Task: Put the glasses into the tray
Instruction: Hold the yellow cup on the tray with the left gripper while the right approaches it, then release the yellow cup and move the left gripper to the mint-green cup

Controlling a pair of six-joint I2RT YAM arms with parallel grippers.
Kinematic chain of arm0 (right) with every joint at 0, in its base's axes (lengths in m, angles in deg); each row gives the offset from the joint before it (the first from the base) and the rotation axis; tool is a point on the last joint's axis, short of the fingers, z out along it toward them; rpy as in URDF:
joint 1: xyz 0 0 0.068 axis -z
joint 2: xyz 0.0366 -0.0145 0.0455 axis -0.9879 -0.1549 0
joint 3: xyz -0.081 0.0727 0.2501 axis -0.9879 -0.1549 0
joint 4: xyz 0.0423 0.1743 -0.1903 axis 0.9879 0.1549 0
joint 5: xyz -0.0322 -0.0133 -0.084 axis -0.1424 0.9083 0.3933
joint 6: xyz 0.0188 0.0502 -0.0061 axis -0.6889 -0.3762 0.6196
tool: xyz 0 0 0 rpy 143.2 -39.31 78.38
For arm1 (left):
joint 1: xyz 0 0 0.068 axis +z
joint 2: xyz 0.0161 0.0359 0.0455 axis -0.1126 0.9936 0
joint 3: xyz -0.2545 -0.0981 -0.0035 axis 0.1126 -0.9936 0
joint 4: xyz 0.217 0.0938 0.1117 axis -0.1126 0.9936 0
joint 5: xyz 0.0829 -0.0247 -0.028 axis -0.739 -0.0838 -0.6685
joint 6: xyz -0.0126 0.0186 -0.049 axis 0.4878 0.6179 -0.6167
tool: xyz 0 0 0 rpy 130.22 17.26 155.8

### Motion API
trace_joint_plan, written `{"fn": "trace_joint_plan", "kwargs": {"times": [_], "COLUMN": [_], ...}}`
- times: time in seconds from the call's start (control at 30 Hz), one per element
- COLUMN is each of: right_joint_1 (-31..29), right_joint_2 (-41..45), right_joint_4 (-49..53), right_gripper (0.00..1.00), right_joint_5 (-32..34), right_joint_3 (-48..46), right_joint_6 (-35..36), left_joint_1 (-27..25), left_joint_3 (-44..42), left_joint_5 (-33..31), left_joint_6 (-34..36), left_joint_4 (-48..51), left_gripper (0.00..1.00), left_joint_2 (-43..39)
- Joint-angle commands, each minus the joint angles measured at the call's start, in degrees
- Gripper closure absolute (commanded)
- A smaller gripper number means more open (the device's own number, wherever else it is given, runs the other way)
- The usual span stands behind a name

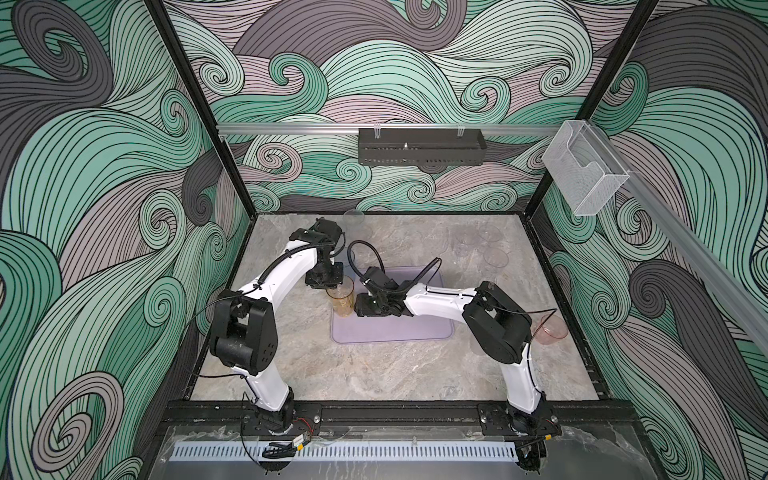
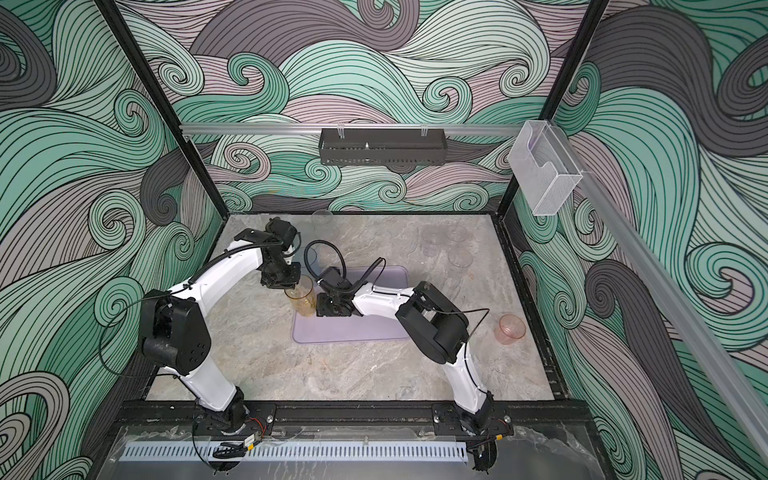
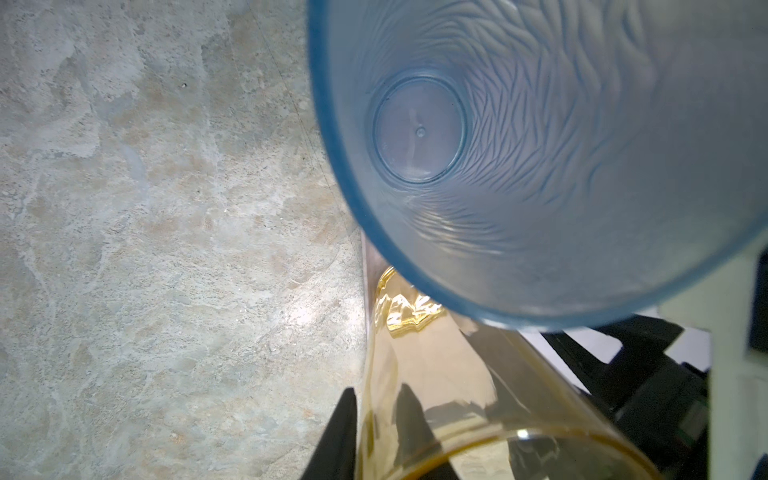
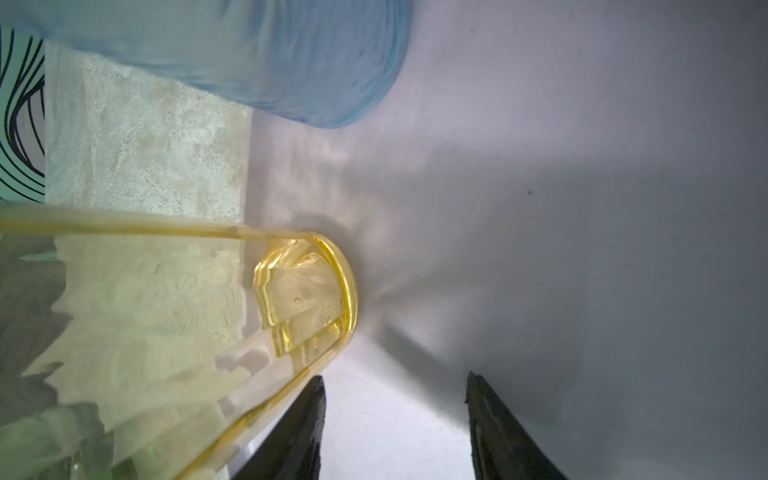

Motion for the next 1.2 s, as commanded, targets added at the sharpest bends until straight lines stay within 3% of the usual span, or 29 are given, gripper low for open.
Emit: {"fn": "trace_joint_plan", "kwargs": {"times": [0.0, 0.2, 0.4, 0.57, 0.63, 0.83, 0.93, 1.03, 1.17], "right_joint_1": [0.24, 1.09, 1.64, 1.64, 1.64, 1.84, 1.95, 1.91, 1.94], "right_joint_2": [1.04, 8.52, 17.94, 24.56, 26.77, 30.54, 32.43, 33.6, 33.68], "right_joint_4": [1.44, 1.94, 4.35, 6.67, 6.87, 12.63, 13.35, 13.43, 12.58], "right_gripper": [0.45, 0.44, 0.44, 0.44, 0.44, 0.44, 0.43, 0.44, 0.44], "right_joint_5": [1.24, 1.9, 3.67, 5.97, 7.63, 10.27, 10.66, 10.89, 10.08], "right_joint_3": [-0.06, -5.94, -11.3, -15.4, -17.68, -19.2, -20.29, -21.18, -22.38], "right_joint_6": [0.81, 2.36, 5.16, 8.9, 10.27, 13.08, 12.88, 12.01, 10.73], "left_joint_1": [0.54, 1.31, 5.94, 12.91, 16.18, 22.36, 23.25, 23.13, 22.6], "left_joint_3": [0.18, -0.88, -1.67, -4.94, -7.07, -1.54, 7.36, 19.45, 23.61], "left_joint_5": [-0.64, -3.03, -2.57, 2.45, 4.42, 13.65, 15.95, 16.61, 14.78], "left_joint_6": [0.35, 1.61, 2.26, 1.57, -1.98, -8.61, -7.3, -5.35, -3.34], "left_joint_4": [0.45, 4.08, 5.88, -6.85, -13.44, -25.37, -23.63, -15.51, -15.33], "left_gripper": [0.76, 0.69, 0.69, 0.7, 0.64, 0.6, 0.6, 0.61, 0.62], "left_joint_2": [-3.16, -9.03, -15.07, -21.79, -21.91, -8.8, 1.22, 10.2, 16.41]}}
